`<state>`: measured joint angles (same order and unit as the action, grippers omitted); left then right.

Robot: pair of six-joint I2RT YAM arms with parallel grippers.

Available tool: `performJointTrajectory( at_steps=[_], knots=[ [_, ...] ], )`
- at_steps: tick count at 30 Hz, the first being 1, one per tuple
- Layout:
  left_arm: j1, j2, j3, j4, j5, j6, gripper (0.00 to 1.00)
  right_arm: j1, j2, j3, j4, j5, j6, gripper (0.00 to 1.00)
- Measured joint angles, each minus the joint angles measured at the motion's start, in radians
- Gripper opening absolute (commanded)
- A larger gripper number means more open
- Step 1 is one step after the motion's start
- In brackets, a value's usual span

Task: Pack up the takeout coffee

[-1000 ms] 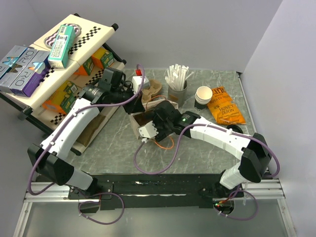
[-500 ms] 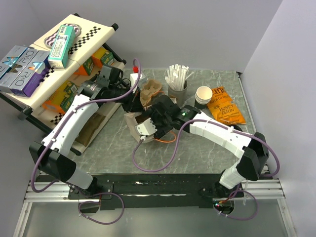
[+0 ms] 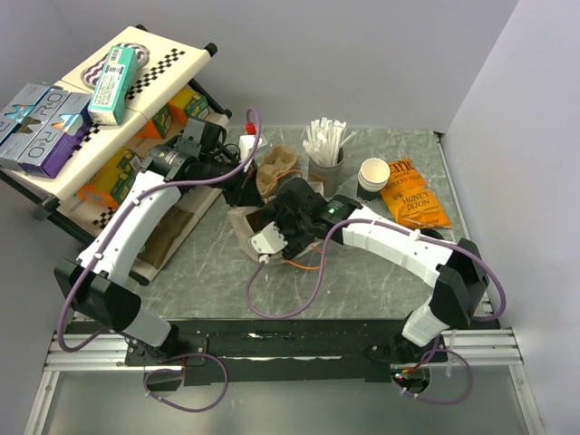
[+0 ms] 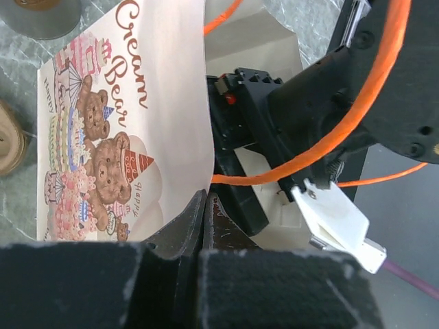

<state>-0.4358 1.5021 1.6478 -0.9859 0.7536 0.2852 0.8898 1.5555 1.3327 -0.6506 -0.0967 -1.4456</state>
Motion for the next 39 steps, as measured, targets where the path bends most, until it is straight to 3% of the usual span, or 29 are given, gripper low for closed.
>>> performJointTrajectory(
  at_steps=[20, 39],
  knots=[
    [0.046, 0.067, 0.052, -0.054, 0.036, 0.050, 0.01, -0.043, 0.092, 0.010, 0.037, 0.010, -0.079, 0.00],
    [0.057, 0.085, 0.093, -0.097, 0.033, 0.135, 0.01, -0.104, 0.115, 0.105, -0.020, -0.039, -0.012, 0.00]
  ],
)
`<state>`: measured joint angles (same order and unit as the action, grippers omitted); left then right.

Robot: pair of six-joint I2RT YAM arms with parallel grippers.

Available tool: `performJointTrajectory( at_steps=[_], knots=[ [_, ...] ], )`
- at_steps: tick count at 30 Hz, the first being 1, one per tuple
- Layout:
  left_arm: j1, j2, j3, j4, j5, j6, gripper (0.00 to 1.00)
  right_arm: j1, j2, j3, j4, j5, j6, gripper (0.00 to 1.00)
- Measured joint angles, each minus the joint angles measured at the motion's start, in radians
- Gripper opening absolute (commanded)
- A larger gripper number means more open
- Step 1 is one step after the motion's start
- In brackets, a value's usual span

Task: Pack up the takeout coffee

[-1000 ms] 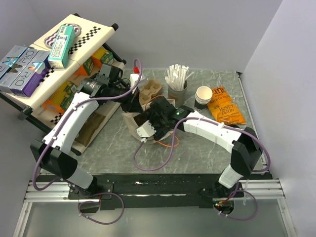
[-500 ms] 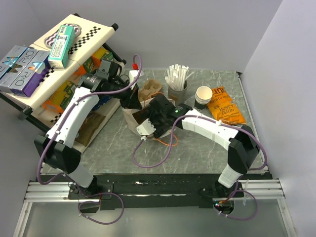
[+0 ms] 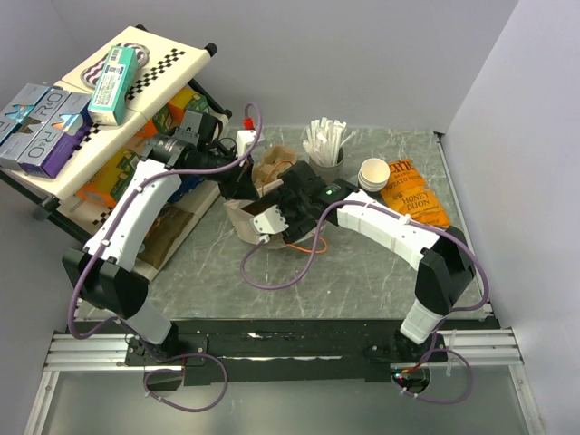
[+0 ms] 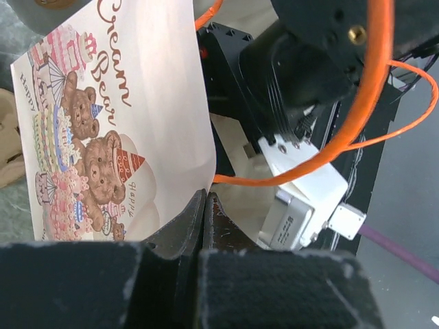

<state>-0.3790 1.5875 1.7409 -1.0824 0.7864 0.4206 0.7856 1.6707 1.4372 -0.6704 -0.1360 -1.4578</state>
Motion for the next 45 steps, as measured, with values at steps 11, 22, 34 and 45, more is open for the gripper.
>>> performJointTrajectory(
  at_steps=[11, 22, 34, 45],
  knots=[
    [0.000, 0.000, -0.004, 0.002, -0.008, 0.016, 0.01, -0.056, -0.016, -0.018, 0.035, -0.089, 0.066, 0.00],
    [0.000, 0.000, -0.008, -0.018, -0.012, 0.030, 0.01, -0.058, -0.027, -0.060, 0.079, -0.094, 0.097, 0.00],
    [-0.001, -0.001, -0.006, -0.052, -0.024, 0.046, 0.01, -0.073, -0.101, -0.106, 0.109, -0.131, 0.077, 0.00],
    [0.000, 0.019, 0.083, -0.087, -0.033, 0.050, 0.01, -0.069, 0.021, -0.030, 0.085, -0.034, 0.054, 0.00]
  ],
)
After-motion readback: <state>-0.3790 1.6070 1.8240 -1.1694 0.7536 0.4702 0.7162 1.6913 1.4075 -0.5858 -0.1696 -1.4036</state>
